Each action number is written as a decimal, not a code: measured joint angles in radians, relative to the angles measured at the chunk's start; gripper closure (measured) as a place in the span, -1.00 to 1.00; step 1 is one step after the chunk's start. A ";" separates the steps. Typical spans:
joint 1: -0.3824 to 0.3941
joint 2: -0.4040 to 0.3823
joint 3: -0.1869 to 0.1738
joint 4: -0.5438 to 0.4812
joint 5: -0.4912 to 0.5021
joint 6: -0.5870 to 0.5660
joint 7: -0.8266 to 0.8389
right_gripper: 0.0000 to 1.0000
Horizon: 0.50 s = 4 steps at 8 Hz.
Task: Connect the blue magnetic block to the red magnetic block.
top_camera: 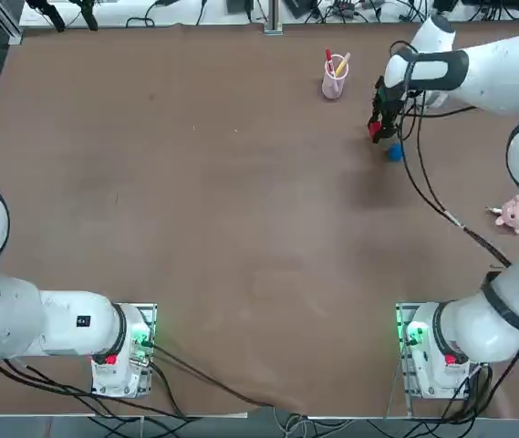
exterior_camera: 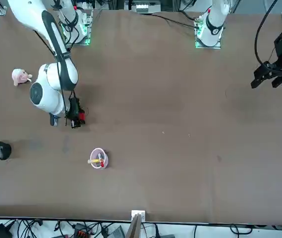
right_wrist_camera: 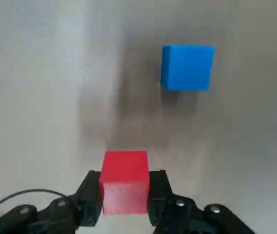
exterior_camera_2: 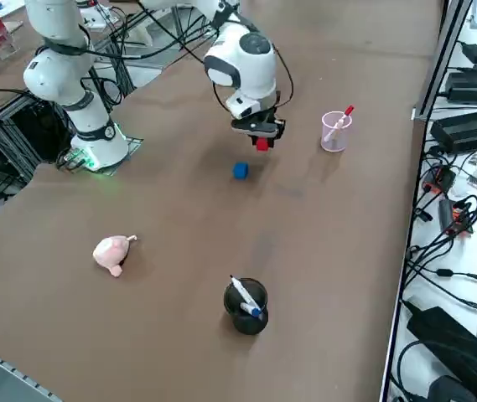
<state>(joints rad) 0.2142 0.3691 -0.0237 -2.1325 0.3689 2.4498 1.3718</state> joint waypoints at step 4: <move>-0.005 0.001 0.000 -0.072 0.019 0.082 -0.014 0.03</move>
<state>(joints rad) 0.2090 0.3701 -0.0235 -2.2041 0.3877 2.5320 1.3574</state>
